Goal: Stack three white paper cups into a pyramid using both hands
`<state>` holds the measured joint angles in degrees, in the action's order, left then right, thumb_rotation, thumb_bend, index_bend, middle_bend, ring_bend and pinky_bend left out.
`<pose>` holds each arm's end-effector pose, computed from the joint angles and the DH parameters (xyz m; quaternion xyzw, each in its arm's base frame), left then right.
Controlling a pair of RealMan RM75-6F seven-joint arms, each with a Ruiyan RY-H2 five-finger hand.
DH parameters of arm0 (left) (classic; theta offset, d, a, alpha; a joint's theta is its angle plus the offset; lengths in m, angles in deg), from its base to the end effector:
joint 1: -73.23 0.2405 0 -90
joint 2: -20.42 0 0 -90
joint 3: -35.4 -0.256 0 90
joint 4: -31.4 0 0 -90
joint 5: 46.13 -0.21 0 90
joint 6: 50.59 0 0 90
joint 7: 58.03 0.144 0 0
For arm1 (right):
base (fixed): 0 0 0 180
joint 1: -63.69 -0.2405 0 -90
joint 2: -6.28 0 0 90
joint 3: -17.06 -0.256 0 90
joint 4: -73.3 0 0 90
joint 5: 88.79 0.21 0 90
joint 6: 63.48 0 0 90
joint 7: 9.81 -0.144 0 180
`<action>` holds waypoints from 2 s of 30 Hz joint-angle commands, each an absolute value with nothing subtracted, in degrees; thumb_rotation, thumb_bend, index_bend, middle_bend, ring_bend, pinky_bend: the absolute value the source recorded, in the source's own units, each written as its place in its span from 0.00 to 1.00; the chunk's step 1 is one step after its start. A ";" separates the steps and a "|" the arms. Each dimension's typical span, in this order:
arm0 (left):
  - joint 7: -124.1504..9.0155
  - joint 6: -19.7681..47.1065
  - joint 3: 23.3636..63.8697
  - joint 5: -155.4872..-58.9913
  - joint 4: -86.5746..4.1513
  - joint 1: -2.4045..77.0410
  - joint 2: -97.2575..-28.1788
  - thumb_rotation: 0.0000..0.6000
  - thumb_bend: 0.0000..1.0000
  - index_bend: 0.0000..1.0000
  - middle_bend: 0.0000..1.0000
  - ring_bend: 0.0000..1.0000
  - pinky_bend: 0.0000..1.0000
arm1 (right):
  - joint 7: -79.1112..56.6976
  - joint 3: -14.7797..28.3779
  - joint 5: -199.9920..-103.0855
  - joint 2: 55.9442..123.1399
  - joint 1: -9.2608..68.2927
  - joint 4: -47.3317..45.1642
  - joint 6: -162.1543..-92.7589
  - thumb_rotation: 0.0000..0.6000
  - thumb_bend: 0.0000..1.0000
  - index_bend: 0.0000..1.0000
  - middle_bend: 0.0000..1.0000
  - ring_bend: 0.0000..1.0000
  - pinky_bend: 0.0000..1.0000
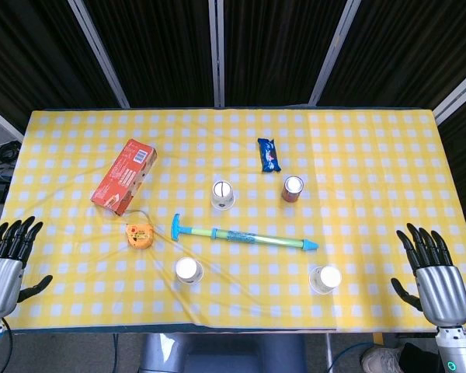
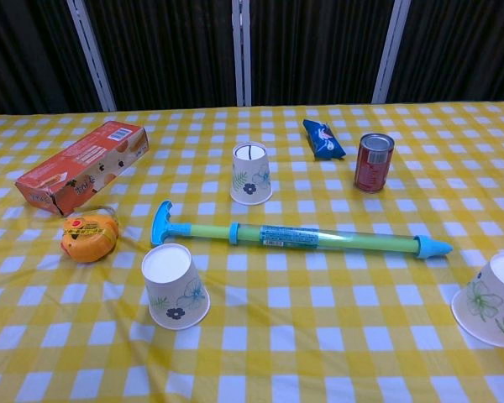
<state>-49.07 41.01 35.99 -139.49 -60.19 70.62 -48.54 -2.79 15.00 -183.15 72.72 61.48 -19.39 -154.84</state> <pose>-0.2921 0.1593 0.1368 -0.6219 -0.3242 -0.3992 0.5906 -0.2899 -0.1621 0.1507 0.6200 -0.3188 0.4092 0.5887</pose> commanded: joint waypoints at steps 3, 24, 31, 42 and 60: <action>-49.10 40.90 35.99 -139.40 -60.15 70.60 -48.52 1.00 0.09 0.00 0.00 0.00 0.00 | -2.77 15.02 -183.03 72.72 61.45 -19.35 -154.66 1.00 0.15 0.03 0.00 0.00 0.00; -48.83 40.70 35.78 -139.72 -60.28 70.51 -48.47 1.00 0.09 0.00 0.00 0.00 0.00 | -2.26 15.12 -183.22 72.97 61.32 -19.28 -154.47 1.00 0.15 0.03 0.00 0.00 0.00; -48.04 40.23 34.90 -142.04 -61.06 69.90 -48.73 1.00 0.11 0.00 0.00 0.00 0.00 | -3.22 15.04 -183.04 72.64 61.67 -19.65 -155.11 1.00 0.15 0.03 0.00 0.00 0.00; -36.98 29.66 35.10 -148.89 -72.69 62.06 -46.77 1.00 0.13 0.13 0.00 0.00 0.00 | -5.97 14.95 -183.28 71.40 61.96 -20.12 -155.96 1.00 0.15 0.03 0.00 0.00 0.00; -9.99 2.67 42.34 -122.89 -81.94 44.61 -58.63 1.00 0.25 0.28 0.00 0.00 0.00 | -11.95 13.78 -181.41 69.05 62.36 -20.35 -156.74 1.00 0.15 0.04 0.00 0.00 0.00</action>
